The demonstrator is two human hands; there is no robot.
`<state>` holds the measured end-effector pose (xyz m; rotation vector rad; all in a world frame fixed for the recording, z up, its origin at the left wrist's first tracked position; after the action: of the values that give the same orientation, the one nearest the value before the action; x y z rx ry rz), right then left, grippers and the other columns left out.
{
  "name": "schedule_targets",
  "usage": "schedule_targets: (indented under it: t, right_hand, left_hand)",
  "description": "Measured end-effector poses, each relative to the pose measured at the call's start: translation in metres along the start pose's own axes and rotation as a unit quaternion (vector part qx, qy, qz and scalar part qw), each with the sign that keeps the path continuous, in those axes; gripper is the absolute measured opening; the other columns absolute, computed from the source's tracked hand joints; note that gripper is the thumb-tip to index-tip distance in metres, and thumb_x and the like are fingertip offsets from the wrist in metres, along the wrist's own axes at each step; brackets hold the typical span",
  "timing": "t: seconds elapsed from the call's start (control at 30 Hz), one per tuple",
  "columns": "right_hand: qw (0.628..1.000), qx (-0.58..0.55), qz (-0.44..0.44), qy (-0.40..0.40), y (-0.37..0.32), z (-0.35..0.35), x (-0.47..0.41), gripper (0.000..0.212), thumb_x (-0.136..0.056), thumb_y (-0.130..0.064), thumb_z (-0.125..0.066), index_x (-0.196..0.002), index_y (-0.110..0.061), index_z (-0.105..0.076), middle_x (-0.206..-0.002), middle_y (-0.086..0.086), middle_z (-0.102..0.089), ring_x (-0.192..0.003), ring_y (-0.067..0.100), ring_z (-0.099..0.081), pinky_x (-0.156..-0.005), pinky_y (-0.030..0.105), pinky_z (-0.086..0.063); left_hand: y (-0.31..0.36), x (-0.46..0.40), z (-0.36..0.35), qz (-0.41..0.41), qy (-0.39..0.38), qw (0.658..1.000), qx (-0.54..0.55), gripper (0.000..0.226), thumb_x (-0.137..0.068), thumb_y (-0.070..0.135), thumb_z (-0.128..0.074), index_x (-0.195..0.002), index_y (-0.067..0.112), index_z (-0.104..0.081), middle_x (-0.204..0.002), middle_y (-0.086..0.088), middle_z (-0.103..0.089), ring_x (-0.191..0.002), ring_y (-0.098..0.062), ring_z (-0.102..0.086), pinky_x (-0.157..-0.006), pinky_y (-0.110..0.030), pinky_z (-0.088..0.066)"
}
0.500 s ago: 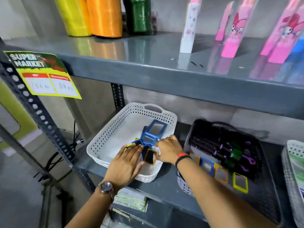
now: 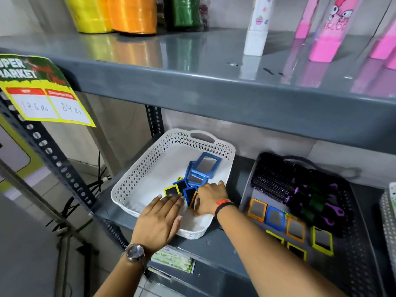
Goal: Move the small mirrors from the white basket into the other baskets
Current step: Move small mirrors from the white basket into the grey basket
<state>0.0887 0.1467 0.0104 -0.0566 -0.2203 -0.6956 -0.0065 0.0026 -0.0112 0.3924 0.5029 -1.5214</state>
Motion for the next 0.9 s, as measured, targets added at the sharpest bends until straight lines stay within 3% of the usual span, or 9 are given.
schedule_targets:
  t: [0.2,0.37,0.5,0.6,0.63,0.7,0.73,0.77,0.9]
  right_hand:
    - [0.996,-0.068,0.014,0.064,0.009,0.025,0.013,0.029,-0.072,-0.038,-0.068,-0.095,-0.021,-0.067,-0.108,0.004,-0.065,-0.103,0.025,-0.058,-0.093,0.036,-0.034]
    - [0.98,-0.129,-0.008,0.149,0.079,0.074,0.073,0.04,-0.068,-0.044,-0.069,-0.102,-0.027,-0.06,-0.107,0.009,-0.06,-0.1,0.029,-0.059,-0.085,0.035,-0.047]
    - [0.983,-0.13,-0.08,0.098,0.133,0.062,0.11,0.037,-0.067,-0.039,-0.073,-0.097,-0.021,-0.059,-0.11,0.011,-0.06,-0.105,0.029,-0.057,-0.087,0.037,-0.048]
    - [0.983,-0.119,-0.128,0.055,0.148,0.04,0.127,0.06,-0.065,-0.039,-0.075,-0.115,-0.014,-0.054,-0.121,0.01,-0.057,-0.113,0.028,-0.054,-0.095,0.038,-0.045]
    - [0.981,-0.13,-0.131,0.053,0.153,0.033,0.133,0.057,-0.064,-0.038,-0.076,-0.113,-0.017,-0.055,-0.116,0.008,-0.058,-0.111,0.025,-0.055,-0.094,0.036,-0.045]
    - [0.975,-0.166,-0.138,0.043,0.164,0.022,0.148,0.03,-0.062,-0.03,-0.078,-0.082,-0.031,-0.055,-0.089,-0.007,-0.06,-0.088,0.006,-0.059,-0.078,0.027,-0.046]
    - [0.974,-0.171,-0.144,0.028,0.169,0.017,0.155,0.03,-0.062,-0.026,-0.077,-0.068,-0.035,-0.049,-0.074,-0.012,-0.056,-0.073,-0.005,-0.054,-0.066,0.021,-0.044]
    - [0.973,-0.176,-0.147,0.014,0.172,0.012,0.162,0.031,-0.063,-0.023,-0.075,-0.061,-0.035,-0.047,-0.066,-0.013,-0.054,-0.065,-0.005,-0.05,-0.058,0.017,-0.041]
    - [0.971,-0.174,-0.164,-0.012,0.182,-0.005,0.176,0.018,-0.064,-0.021,-0.073,-0.069,-0.029,-0.057,-0.083,-0.006,-0.068,-0.077,0.009,-0.061,-0.069,0.025,-0.047]
  left_hand:
    - [-0.001,0.001,0.005,0.022,-0.036,0.999,0.011,0.045,-0.098,0.034,-0.018,-0.124,0.011,-0.046,-0.12,-0.01,-0.063,-0.115,-0.019,-0.043,-0.109,-0.028,-0.016]
    - [0.0,0.002,0.007,0.036,-0.058,0.998,0.016,0.047,-0.098,0.034,-0.018,-0.123,0.009,-0.05,-0.121,-0.011,-0.062,-0.114,-0.02,-0.044,-0.109,-0.028,-0.017]
    - [0.001,0.001,0.007,0.041,-0.067,0.997,0.011,0.053,-0.099,0.035,-0.017,-0.12,0.006,-0.056,-0.12,-0.012,-0.063,-0.112,-0.021,-0.044,-0.109,-0.027,-0.016]
    - [0.001,0.0,0.007,0.04,-0.063,0.997,0.006,0.055,-0.099,0.036,-0.017,-0.118,0.004,-0.058,-0.118,-0.013,-0.064,-0.111,-0.022,-0.045,-0.109,-0.026,-0.015]
    - [0.001,0.0,0.007,0.039,-0.061,0.997,0.006,0.055,-0.099,0.035,-0.017,-0.118,0.004,-0.057,-0.117,-0.014,-0.064,-0.11,-0.022,-0.045,-0.109,-0.026,-0.016]
    - [0.001,-0.001,0.006,0.033,-0.052,0.998,0.007,0.054,-0.099,0.035,-0.017,-0.118,0.003,-0.056,-0.116,-0.015,-0.064,-0.108,-0.023,-0.046,-0.107,-0.027,-0.018]
    - [0.001,-0.001,0.006,0.03,-0.047,0.998,0.006,0.053,-0.098,0.034,-0.017,-0.118,0.002,-0.055,-0.116,-0.016,-0.064,-0.108,-0.023,-0.046,-0.106,-0.028,-0.019]
    - [0.002,-0.001,0.006,0.028,-0.042,0.999,0.007,0.053,-0.098,0.034,-0.017,-0.117,0.002,-0.055,-0.116,-0.016,-0.064,-0.108,-0.024,-0.046,-0.106,-0.028,-0.019]
    - [0.005,-0.003,0.005,0.024,-0.024,0.999,0.009,0.052,-0.098,0.034,-0.017,-0.118,0.001,-0.054,-0.116,-0.017,-0.063,-0.107,-0.025,-0.046,-0.104,-0.029,-0.02]
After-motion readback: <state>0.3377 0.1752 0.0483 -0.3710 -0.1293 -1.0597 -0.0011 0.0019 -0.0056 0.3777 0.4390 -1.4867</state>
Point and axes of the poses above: each hand's wrist, its own x-axis away from the middle knuckle, its own z-axis out of the back of the hand, y = z × x, the point moved 1 cm from there along -x, towards the middle knuckle
